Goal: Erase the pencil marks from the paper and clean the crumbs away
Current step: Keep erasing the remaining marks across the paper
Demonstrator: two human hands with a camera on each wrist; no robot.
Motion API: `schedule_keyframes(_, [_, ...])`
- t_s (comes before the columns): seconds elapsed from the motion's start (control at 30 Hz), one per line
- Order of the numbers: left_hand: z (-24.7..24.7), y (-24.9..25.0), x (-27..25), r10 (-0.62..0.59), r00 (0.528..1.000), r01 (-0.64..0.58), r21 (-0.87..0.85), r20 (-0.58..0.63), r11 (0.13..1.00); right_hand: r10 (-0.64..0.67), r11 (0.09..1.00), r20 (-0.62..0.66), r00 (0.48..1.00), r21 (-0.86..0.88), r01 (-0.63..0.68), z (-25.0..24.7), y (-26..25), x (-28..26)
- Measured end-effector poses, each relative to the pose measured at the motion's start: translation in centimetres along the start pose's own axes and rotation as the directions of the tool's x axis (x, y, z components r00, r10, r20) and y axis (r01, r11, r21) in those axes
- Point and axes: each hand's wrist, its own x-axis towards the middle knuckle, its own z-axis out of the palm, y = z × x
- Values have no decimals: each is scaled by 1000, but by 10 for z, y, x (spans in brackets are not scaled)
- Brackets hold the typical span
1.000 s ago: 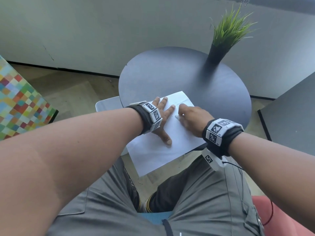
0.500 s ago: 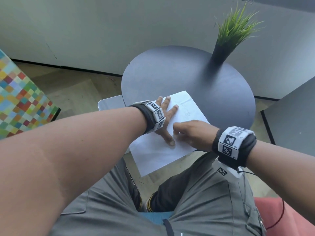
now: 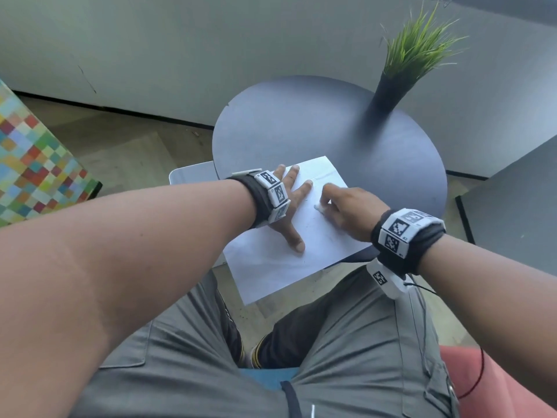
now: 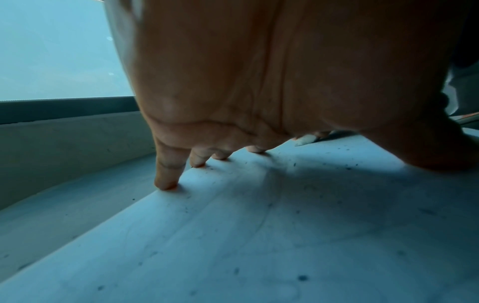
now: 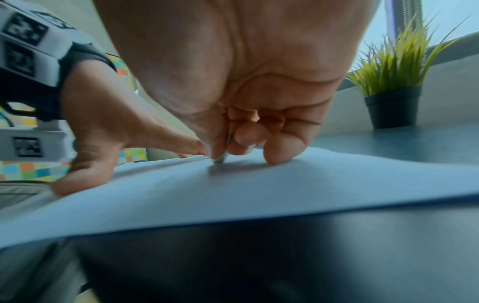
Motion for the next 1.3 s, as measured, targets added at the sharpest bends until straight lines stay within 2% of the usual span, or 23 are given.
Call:
schedule_keyframes(0.07, [0,1,-1,-8,1000,8,3,9,1000,-108,994,88,990,9,107,3,-9,-5])
schedule_keyframes(0.13, [-1,2,-2,-14,1000,14,8,15,1000,-247,969,231,941,60,239,6,-17,-12])
schedule_keyframes(0.17, [-2,3,-2,-14,1000,13,10,14,1000,-250,968,256,934,78,238,4,-16,-12])
schedule_keyframes(0.27, [-3,2,-3,-15,1000,15,8,2,1000,-53,991,139,989,125,36,-4,-2,0])
schedule_keyframes(0.33, [-6,1,-5,-8,1000,8,31,2,999,60,981,89,994,180,-76,-3,6,3])
schedule_keyframes(0.5, [-29,-1,-10,25,1000,-25,152,8,988,135,966,71,988,215,-147,8,7,1])
schedule_keyframes(0.67, [-28,7,-14,19,999,-22,88,32,996,145,960,101,984,225,-165,6,10,2])
schedule_keyframes(0.73, [-17,10,-17,1,1000,-2,12,22,1000,112,971,90,990,204,-128,5,9,1])
schedule_keyframes(0.8, [-7,12,-19,-8,1000,8,-19,1,1000,23,987,83,996,155,-36,3,5,-4])
schedule_keyframes(0.87, [-1,13,-19,-4,1000,4,-37,-16,999,-114,990,164,980,96,99,-1,0,-12])
schedule_keyframes(0.93, [0,12,-17,3,1000,-4,-62,-11,998,-198,980,274,941,91,180,-2,-3,-17])
schedule_keyframes(1.0, [-4,11,-13,14,1000,-14,-66,-4,998,-151,988,232,961,78,136,-1,0,-14])
schedule_keyframes(1.07, [-8,10,-8,17,1000,-17,-59,11,998,-19,998,75,997,57,15,0,7,-10])
schedule_keyframes(1.13, [-11,8,-3,12,999,-10,-56,35,998,-3,999,5,1000,44,3,2,8,-11])
schedule_keyframes(1.23, [-13,6,0,8,998,-5,-41,55,999,-206,978,173,963,78,195,7,0,-19])
schedule_keyframes(1.27, [-13,6,1,6,998,-4,-38,57,999,-241,970,218,946,88,227,7,-2,-20])
schedule_keyframes(1.3, [-14,6,2,7,998,-4,-40,60,999,-225,974,219,950,83,211,5,-1,-19])
